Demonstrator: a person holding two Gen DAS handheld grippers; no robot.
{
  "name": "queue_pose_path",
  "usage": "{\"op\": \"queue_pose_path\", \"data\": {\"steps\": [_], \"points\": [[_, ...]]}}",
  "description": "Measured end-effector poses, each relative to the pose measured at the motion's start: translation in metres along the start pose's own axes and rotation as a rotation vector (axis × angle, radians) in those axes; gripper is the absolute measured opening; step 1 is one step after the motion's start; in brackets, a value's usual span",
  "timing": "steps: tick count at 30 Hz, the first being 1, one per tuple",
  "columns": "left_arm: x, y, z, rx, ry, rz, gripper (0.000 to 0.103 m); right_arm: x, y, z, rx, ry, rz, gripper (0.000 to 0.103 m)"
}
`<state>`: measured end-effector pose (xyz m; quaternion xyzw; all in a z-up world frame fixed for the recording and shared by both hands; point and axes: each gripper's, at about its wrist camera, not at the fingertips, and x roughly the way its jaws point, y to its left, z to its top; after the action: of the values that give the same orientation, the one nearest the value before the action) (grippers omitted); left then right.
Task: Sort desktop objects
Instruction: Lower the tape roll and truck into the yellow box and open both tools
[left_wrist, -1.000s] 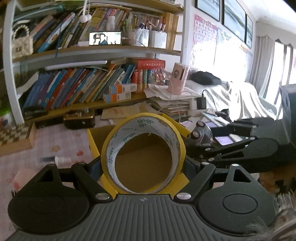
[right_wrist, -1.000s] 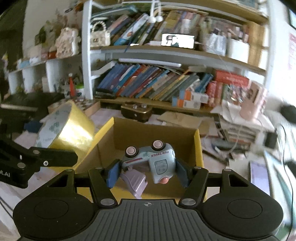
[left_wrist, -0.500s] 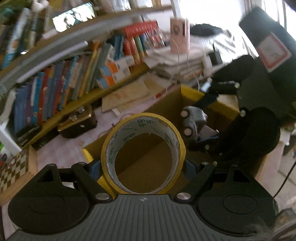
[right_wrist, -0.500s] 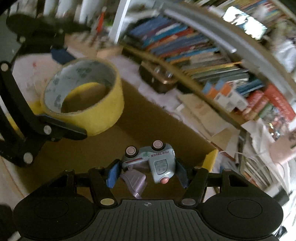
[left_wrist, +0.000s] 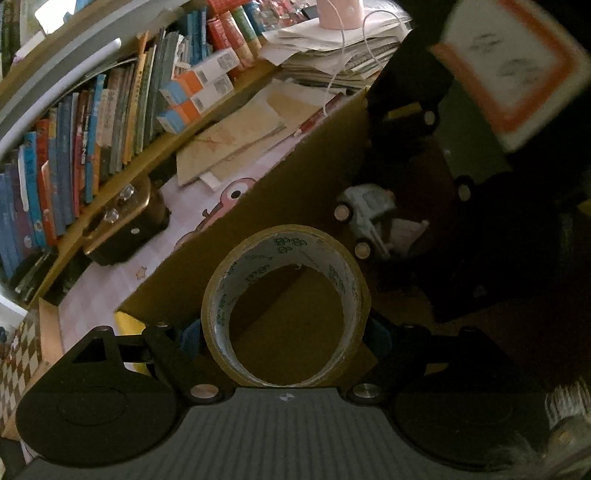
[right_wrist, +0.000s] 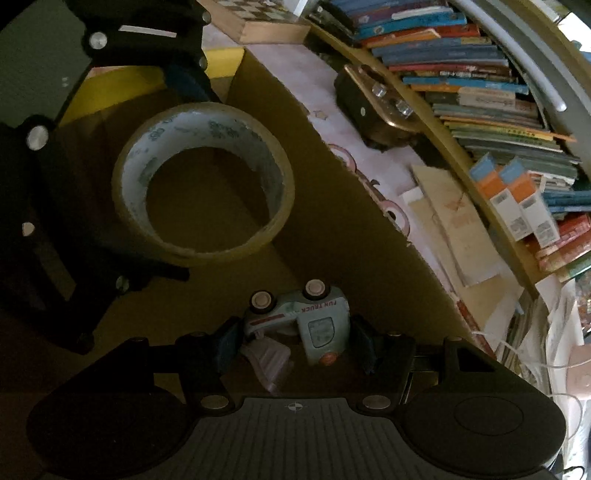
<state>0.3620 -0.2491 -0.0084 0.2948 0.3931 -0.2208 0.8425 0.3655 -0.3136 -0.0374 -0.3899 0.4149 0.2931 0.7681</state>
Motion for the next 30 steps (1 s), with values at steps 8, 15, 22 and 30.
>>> {"op": "queue_pose_path", "data": {"steps": [8,15,22,30], "points": [[-0.002,0.0,0.0,-0.007,0.004,0.015,0.09,-0.001,0.002,0.0,-0.017,0.007,0.012,0.068],[-0.035,0.008,-0.002,-0.069,-0.107,0.055,0.097,-0.021,-0.006,-0.005,0.042,-0.073,-0.019,0.074],[-0.09,0.014,-0.015,-0.184,-0.234,0.121,0.101,-0.083,-0.01,-0.018,0.191,-0.261,-0.111,0.075],[-0.152,0.005,-0.052,-0.4,-0.344,0.175,0.103,-0.158,0.013,-0.047,0.427,-0.502,-0.201,0.082]]}}
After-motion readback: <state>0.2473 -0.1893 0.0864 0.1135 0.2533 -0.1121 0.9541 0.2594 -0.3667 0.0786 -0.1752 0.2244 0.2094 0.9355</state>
